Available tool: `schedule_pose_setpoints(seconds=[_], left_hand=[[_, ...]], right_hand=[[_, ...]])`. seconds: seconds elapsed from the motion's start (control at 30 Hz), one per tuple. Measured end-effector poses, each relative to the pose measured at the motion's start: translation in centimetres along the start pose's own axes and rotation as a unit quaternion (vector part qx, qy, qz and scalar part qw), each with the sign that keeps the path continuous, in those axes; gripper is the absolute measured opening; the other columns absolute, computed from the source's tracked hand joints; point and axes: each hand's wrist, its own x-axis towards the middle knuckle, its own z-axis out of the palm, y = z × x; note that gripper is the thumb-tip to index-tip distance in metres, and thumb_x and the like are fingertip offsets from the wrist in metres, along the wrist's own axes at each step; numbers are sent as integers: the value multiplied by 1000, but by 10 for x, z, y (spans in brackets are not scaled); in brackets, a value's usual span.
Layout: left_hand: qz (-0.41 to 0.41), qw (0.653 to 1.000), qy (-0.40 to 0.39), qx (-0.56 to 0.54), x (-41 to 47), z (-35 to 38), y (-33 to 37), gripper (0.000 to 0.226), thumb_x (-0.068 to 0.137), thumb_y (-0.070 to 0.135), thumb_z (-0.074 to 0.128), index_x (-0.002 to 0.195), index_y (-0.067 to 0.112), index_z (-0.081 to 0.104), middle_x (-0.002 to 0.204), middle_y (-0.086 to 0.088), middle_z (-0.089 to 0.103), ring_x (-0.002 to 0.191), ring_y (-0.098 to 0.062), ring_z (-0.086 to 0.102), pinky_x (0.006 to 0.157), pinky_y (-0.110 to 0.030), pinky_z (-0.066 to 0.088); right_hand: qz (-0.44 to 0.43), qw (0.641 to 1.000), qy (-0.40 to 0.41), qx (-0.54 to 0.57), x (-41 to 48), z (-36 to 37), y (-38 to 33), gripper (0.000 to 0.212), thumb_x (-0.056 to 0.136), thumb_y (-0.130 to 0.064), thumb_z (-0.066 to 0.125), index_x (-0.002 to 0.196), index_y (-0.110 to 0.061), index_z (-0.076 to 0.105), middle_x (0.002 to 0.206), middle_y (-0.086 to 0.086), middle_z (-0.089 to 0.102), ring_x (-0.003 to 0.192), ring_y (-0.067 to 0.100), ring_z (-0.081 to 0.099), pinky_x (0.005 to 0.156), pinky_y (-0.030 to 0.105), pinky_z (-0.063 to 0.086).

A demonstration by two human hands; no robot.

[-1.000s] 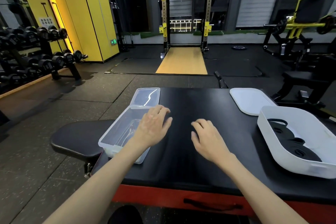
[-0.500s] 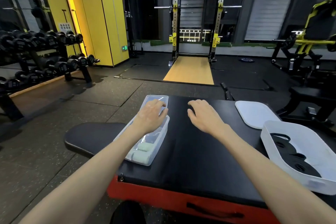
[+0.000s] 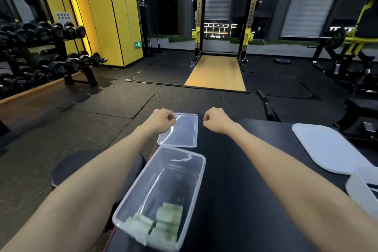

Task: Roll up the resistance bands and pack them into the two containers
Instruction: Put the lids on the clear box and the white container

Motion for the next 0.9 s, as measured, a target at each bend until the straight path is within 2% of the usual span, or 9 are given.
schedule_pose_setpoints(seconds=[0.07,0.13,0.23,0.33,0.47,0.6,0.7,0.77,0.9], left_hand=[[-16,1000,1,-5,30,10,-16,25,93,19,52,108,9,69,103,-5,69,97,-19,61,85,-28,48],[-35,999,8,-2,60,22,-32,24,92,16,55,108,7,69,104,-9,69,97,-22,62,85,-29,49],[-87,996,8,23,95,36,-55,22,89,15,58,104,3,69,103,-15,67,94,-27,61,77,-31,49],[-140,989,-8,42,111,47,-72,20,87,16,60,92,-2,68,91,-14,63,81,-26,55,69,-29,44],[-176,984,-14,25,113,63,-86,13,82,15,62,79,4,67,89,-12,64,78,-23,56,68,-26,45],[-191,981,23,-38,108,71,-88,16,81,14,67,90,3,74,93,-13,67,90,-26,63,74,-26,47],[-194,976,64,-70,101,69,-84,17,81,8,62,91,6,75,94,-11,68,92,-25,62,79,-28,49],[-196,972,82,-96,96,66,-79,16,81,6,62,90,7,75,91,-7,66,88,-22,58,78,-24,46],[-185,967,108,-140,84,57,-65,14,83,8,63,90,9,75,88,-3,63,87,-15,54,79,-20,40]], right_hand=[[29,999,-6,21,36,20,10,24,80,-6,50,90,9,66,97,23,67,92,39,64,79,51,55],[56,998,-11,36,66,39,18,18,79,-5,51,84,5,66,91,18,65,85,32,66,76,46,58],[97,994,-18,46,95,61,24,8,80,-3,53,75,-2,57,82,15,62,62,24,60,58,34,54],[147,987,-17,60,113,77,31,15,80,0,54,70,-8,48,78,13,58,54,22,58,42,24,45],[184,976,-6,115,128,92,39,12,79,1,61,76,-6,52,86,16,64,63,24,67,53,29,57],[199,968,16,149,126,96,37,16,73,10,59,72,-5,52,81,12,60,65,23,66,56,30,58],[211,959,21,186,118,92,35,18,73,11,59,73,-5,50,84,12,58,65,22,63,46,26,53],[226,947,20,228,111,86,35,16,73,11,61,79,-3,55,90,13,61,70,23,66,43,24,50],[239,931,24,275,94,72,36,17,74,11,65,88,2,62,93,17,65,76,25,69,53,29,58]])
